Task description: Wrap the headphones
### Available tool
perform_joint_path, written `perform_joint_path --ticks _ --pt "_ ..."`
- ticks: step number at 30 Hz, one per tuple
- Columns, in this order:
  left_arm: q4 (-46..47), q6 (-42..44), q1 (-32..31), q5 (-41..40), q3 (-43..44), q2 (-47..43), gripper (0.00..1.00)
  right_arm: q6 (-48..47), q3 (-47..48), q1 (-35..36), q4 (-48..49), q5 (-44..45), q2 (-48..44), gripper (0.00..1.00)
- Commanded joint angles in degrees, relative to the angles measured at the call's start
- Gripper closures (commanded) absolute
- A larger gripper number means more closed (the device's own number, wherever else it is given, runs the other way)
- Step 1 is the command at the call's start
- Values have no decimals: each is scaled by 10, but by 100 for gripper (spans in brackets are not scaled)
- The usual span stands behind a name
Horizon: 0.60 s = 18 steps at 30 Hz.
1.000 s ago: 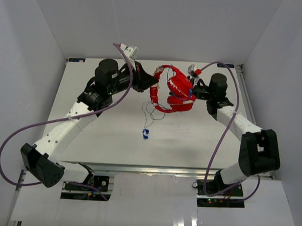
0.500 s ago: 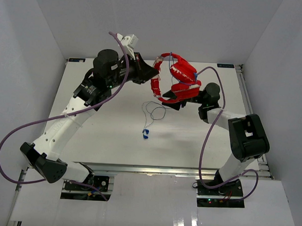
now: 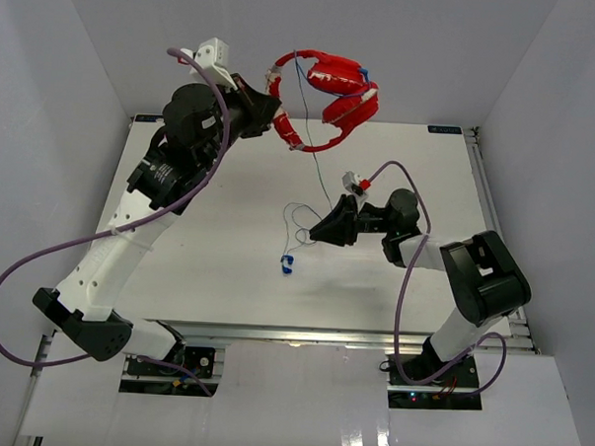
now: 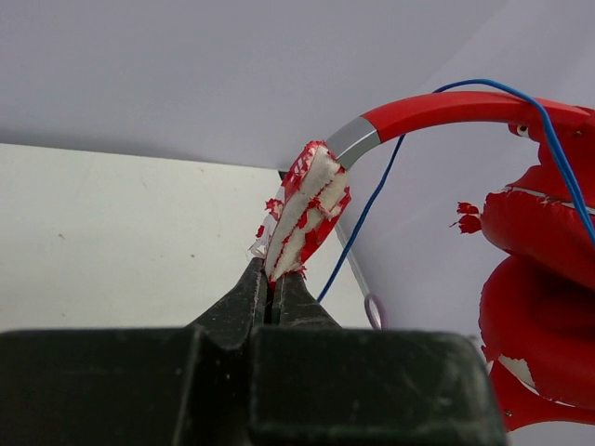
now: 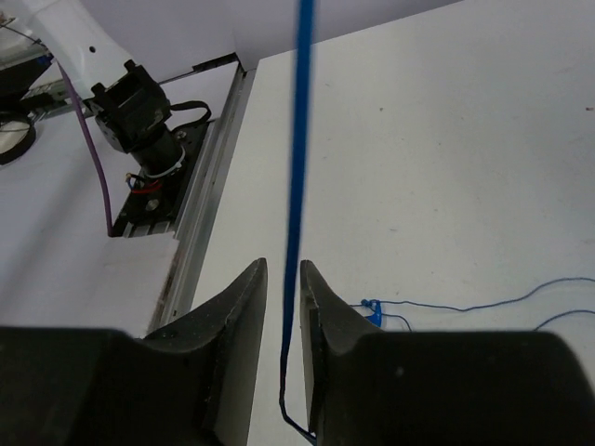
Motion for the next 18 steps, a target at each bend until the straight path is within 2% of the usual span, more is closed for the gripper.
perform_joint_path --ticks 1,4,6,9,12,15,18 --pt "32 -15 -2 -120 41 -15 100 -39 -6 16 -1 -3 -40 77" --pt "43 29 -2 -193 42 -9 100 -96 -11 21 -94 14 -75 92" --pt "50 53 -2 -228 37 -2 100 -171 -4 22 -178 39 -115 92" --pt "71 117 -1 -275 14 6 100 -340 28 33 -394 98 -200 92" --pt "126 193 4 -315 -41 6 100 -458 65 52 -582 182 -276 92" --pt "161 234 11 -337 -86 10 100 -553 115 89 -716 254 -317 92" --pt "173 259 13 -340 -112 30 100 -618 167 112 -786 316 -327 92"
